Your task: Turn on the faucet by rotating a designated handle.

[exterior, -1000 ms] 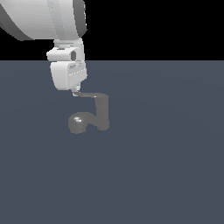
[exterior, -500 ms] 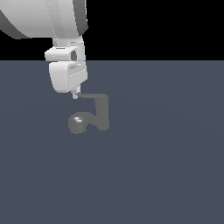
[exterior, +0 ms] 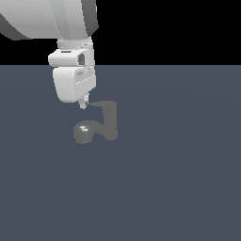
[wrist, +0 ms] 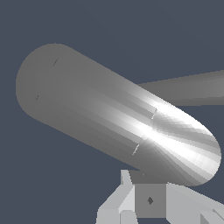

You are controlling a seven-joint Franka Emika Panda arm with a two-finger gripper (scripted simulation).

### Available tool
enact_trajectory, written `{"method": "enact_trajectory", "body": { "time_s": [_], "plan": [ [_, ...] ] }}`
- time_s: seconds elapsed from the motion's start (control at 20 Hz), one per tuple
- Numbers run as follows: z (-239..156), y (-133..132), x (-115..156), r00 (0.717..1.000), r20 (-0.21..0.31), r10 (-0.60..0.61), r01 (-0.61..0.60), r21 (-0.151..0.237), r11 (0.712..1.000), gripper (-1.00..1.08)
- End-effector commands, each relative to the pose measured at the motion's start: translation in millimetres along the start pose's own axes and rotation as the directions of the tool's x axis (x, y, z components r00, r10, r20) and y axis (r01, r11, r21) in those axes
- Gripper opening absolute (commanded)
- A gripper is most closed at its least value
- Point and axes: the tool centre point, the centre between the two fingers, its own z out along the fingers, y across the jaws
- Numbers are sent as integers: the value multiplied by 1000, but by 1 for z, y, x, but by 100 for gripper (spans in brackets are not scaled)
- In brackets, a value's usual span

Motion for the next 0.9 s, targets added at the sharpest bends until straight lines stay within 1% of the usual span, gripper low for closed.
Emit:
{"method": "enact_trajectory", "body": {
  "time_s": [0.0, 0.25, 0.3, 0.85],
  "plan": [
    [2, 6, 8, 1000, -3, 7, -8, -5, 1000, -100],
    [1, 15, 14, 1000, -3, 7, -8, -5, 1000, -100],
    [0, 12, 8, 1000, 1, 0, 0, -1, 1000, -100],
    [1, 25, 63, 1000, -1, 4, -4, -4, 1000, -100]
  ]
}}
